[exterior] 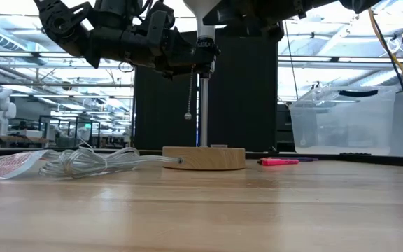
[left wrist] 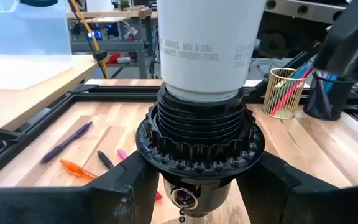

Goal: Screw lightbulb
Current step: Remove the white lightbulb from the desk lamp

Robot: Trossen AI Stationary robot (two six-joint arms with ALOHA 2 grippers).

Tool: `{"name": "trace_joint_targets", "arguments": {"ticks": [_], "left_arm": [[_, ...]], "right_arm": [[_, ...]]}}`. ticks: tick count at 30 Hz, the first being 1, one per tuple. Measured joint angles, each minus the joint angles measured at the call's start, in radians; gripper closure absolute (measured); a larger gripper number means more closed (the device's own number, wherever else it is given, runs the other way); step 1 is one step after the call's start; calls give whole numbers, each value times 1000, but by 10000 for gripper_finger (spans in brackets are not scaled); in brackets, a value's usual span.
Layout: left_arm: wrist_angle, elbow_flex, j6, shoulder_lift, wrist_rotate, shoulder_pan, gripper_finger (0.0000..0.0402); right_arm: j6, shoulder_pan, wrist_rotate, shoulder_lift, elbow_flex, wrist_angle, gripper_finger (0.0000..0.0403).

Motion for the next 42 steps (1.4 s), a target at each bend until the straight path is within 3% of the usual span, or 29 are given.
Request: {"name": "trace_joint_targets", "arguments": {"ticks": [13,30,42], "left_arm": [[-10,0,-1,-1,-15,2,216],[-12,0,-1,-1,-16,2,216],[-13,-2,11,-1,56,5,216]], "right_arm": [[-70,2,16,87,0,213,126],[-138,-78,9,120,83,255,127],[-183,-83,-114,109,82,204,205]]}}
